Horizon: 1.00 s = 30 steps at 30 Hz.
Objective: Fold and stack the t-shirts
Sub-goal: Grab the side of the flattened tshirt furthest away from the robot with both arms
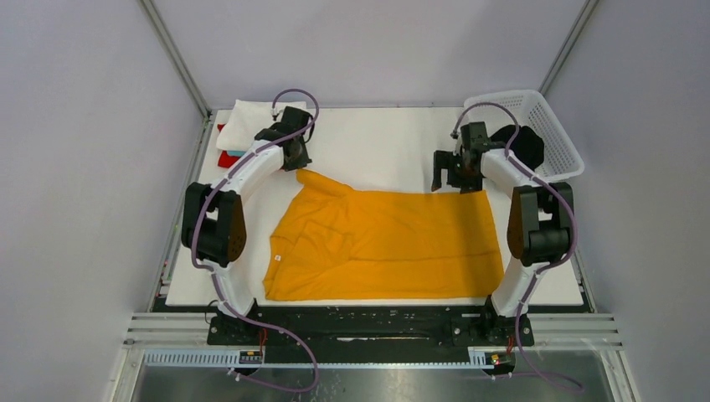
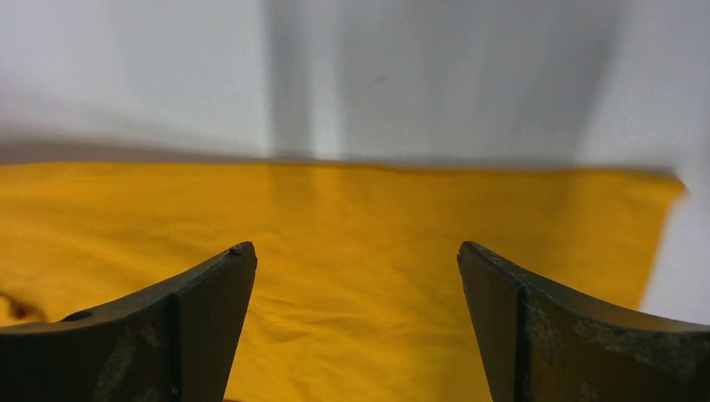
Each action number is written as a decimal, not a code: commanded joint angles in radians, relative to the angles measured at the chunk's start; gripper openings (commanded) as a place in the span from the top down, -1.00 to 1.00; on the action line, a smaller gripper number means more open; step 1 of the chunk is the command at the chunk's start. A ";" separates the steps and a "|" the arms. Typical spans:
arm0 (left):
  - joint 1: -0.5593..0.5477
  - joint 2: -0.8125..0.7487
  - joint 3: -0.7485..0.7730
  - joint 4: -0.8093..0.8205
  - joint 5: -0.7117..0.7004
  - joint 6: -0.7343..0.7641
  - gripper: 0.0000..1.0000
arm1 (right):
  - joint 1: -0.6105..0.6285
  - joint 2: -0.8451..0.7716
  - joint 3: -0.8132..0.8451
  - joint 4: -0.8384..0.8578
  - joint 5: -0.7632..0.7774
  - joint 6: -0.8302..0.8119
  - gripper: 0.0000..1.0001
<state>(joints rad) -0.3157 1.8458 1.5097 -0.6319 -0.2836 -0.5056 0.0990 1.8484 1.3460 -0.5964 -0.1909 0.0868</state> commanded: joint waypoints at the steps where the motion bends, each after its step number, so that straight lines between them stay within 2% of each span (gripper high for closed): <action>1: 0.031 -0.004 0.000 0.047 -0.015 -0.004 1.00 | -0.011 -0.093 -0.082 0.119 0.327 0.158 -0.99; 8: 0.038 -0.012 -0.008 0.054 -0.013 0.023 1.00 | -0.010 0.060 0.090 0.000 0.535 0.313 -0.99; 14: 0.039 0.001 0.010 0.060 0.032 0.023 1.00 | -0.010 0.210 0.294 -0.159 0.598 0.361 -0.99; 16: 0.038 -0.002 0.015 0.057 0.037 0.021 1.00 | -0.011 0.238 0.349 -0.240 0.549 0.395 -0.99; 17: 0.038 -0.002 0.020 0.056 0.041 0.021 1.00 | -0.010 0.232 0.345 -0.224 0.502 0.431 -0.99; 20: 0.038 -0.003 0.038 0.039 0.041 0.026 1.00 | -0.006 0.155 0.228 -0.025 0.385 0.492 -0.99; 23: 0.040 -0.020 0.035 0.026 0.008 0.038 1.00 | -0.008 0.052 0.118 0.192 0.393 0.406 -0.99; 25: 0.041 -0.036 0.022 0.026 -0.013 0.040 1.00 | -0.016 0.007 0.101 0.235 0.439 0.332 -0.99; 28: 0.044 -0.052 0.011 0.038 -0.002 0.033 1.00 | -0.059 -0.027 0.136 0.230 0.312 0.189 -0.99; 30: 0.044 -0.057 0.012 0.046 0.003 0.028 1.00 | -0.072 -0.043 0.156 0.227 0.287 0.174 -0.99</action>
<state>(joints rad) -0.2802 1.8465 1.5089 -0.6266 -0.2657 -0.4854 0.0681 1.9083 1.4433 -0.4763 0.1772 0.3843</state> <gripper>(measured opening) 0.022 0.993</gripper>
